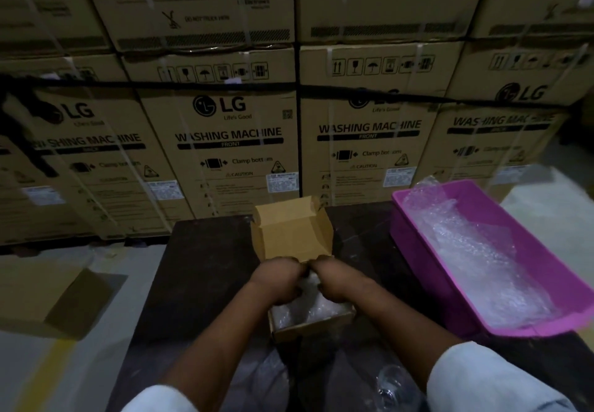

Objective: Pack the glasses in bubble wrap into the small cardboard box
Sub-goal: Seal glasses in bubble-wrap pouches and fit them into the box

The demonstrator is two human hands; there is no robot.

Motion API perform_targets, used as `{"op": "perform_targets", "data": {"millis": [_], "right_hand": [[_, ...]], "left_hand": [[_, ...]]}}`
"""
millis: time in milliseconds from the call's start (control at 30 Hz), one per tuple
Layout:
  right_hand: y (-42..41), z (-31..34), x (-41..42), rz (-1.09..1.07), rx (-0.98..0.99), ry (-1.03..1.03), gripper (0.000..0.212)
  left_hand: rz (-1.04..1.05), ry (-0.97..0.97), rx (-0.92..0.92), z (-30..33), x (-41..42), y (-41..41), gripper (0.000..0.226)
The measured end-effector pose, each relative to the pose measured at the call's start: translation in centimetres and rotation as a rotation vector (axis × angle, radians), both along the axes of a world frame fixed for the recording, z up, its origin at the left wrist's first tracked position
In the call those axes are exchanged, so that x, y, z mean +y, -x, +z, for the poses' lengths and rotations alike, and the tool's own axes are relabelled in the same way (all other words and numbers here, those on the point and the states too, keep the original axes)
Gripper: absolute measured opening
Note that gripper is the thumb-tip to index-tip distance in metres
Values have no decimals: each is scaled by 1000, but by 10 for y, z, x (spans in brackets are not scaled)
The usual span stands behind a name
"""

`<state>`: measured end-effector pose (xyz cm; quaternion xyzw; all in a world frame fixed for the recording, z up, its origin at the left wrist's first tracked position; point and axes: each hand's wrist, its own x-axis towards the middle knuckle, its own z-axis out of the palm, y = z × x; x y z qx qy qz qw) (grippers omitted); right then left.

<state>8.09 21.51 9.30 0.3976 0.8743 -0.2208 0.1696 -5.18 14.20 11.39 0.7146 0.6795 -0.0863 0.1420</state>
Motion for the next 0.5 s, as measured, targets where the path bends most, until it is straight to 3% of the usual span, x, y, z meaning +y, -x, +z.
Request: {"op": "perform_targets", "data": {"millis": [100,167,267,367,500], "right_hand": [[-36,32,10,-92,353,-39,35],[-65,51,20,-177,427,-29,26],[-107,67,45,-245,415,-209,19],[-151,71,78,-344,383,-405,26],[-216,58,121,-449,215,-411,43]], "left_hand": [[67,-202,-67,15,-3,1,29],[85,-268,-112,27,1,-4,25],[78,-338,-164,45,26,-27,22],[42,-388,-205,60,66,-70,20],[18,-360,-321,63,108,-132,18]]}}
